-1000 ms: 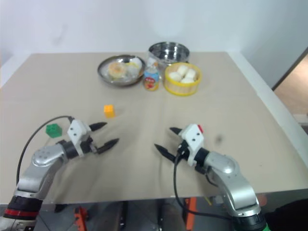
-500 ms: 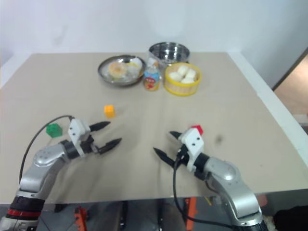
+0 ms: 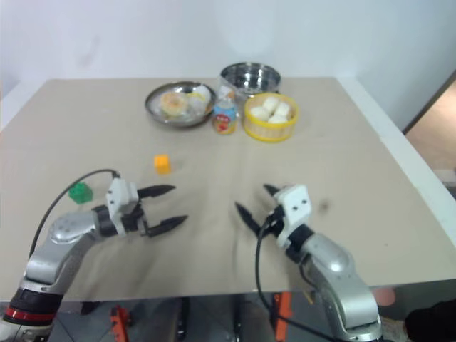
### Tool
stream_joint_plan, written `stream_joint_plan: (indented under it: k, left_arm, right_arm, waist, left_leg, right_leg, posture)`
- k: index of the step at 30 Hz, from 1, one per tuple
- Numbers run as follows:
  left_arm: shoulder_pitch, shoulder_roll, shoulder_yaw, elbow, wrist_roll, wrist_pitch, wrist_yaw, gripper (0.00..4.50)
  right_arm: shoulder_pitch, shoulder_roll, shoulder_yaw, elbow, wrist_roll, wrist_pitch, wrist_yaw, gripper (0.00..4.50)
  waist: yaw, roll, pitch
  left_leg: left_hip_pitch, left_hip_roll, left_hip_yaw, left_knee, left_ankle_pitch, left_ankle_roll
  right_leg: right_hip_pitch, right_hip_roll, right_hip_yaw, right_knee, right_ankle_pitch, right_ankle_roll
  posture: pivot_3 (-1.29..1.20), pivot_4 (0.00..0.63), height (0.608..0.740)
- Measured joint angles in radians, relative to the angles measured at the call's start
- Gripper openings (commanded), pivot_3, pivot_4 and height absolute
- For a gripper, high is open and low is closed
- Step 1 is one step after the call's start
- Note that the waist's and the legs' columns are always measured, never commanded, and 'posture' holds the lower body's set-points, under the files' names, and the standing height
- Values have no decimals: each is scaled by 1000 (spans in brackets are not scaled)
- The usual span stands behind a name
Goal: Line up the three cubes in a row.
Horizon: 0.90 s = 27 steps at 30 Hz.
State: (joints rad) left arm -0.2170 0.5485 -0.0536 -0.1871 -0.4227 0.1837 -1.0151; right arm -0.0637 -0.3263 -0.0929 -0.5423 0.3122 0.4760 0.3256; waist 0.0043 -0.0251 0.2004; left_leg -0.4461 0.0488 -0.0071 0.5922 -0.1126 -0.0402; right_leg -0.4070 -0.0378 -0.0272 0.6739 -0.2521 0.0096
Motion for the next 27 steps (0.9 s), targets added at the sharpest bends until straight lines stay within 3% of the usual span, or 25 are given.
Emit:
stream_joint_plan:
  k: [7,19,22,27]
  left_arm:
    - [-60,17,-33,3,0,2,-70,4451]
    - [-73,14,-39,11,2,13,-83,4451]
    - [-73,15,-39,11,2,13,-83,4500]
    - [-72,16,-39,11,2,13,-81,4500]
  right_arm:
    - [-64,23,-64,74,-118,66,-202,4500]
    - [-19,109,-44,126,-90,121,-203,4500]
    - [-17,114,-52,155,-77,121,-198,3714]
    - [-18,118,-70,172,-61,120,-198,1938]
  waist:
    - [2,0,0]
    - [1,0,0]
    - [1,0,0]
    - [1,0,0]
  left_leg:
    - [0,0,1,0,0,1]
    - [0,4,1,1,-2,2]
    - [0,4,2,1,-2,2]
    - [0,4,2,1,-2,2]
  right_leg:
    - [0,0,1,0,0,0]
    - [0,6,4,0,0,0]
    - [0,6,4,0,0,0]
    - [-1,6,5,0,0,0]
  posture:
    - [0,150,740]
    - [0,150,740]
    - [0,150,740]
    - [0,150,740]
